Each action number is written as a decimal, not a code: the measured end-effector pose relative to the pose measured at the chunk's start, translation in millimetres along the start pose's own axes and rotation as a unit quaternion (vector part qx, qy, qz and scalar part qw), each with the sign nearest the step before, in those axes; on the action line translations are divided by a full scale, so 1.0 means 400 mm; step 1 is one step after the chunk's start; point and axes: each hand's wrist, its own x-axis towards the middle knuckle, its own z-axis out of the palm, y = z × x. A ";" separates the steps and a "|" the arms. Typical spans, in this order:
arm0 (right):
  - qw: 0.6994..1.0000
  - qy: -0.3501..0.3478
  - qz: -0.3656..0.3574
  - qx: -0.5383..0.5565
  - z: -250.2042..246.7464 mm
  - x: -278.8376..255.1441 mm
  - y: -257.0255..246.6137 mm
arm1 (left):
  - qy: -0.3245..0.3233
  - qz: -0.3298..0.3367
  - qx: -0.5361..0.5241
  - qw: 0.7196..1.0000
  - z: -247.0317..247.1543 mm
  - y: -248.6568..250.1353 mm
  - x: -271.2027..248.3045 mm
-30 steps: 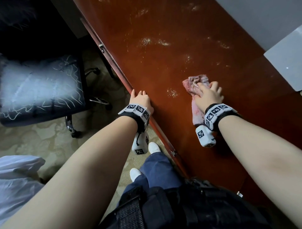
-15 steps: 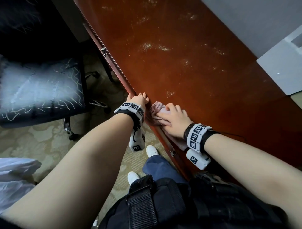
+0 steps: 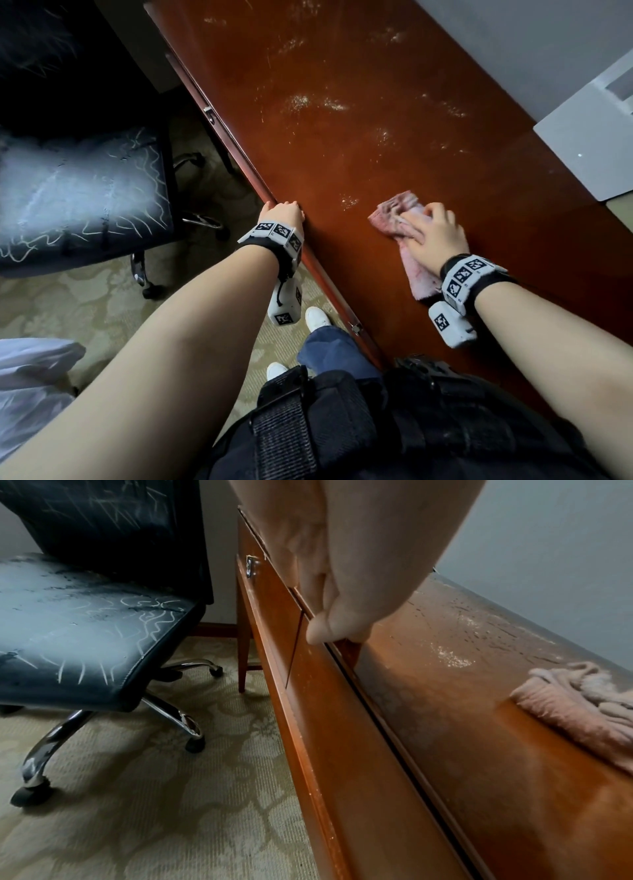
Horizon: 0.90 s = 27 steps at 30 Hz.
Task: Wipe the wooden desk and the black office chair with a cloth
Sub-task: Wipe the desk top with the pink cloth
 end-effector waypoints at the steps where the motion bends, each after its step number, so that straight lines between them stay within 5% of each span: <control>1: 0.999 0.010 0.047 0.021 0.002 0.000 0.018 | 0.008 -0.002 0.005 1.000 0.003 0.000 0.006; 8: 0.946 0.075 0.285 0.131 0.030 -0.054 0.148 | 0.043 0.033 0.048 0.997 -0.004 0.091 -0.026; 13: 0.893 0.106 0.402 0.170 0.049 -0.104 0.221 | 0.074 0.205 0.066 0.974 0.020 0.190 -0.037; 21: 0.875 0.105 0.438 0.179 0.038 -0.059 0.225 | -0.008 0.278 0.068 0.958 0.042 0.284 0.004; 27: 0.912 0.086 0.371 0.152 -0.003 0.050 0.217 | -0.027 0.271 0.087 0.958 0.050 0.301 0.037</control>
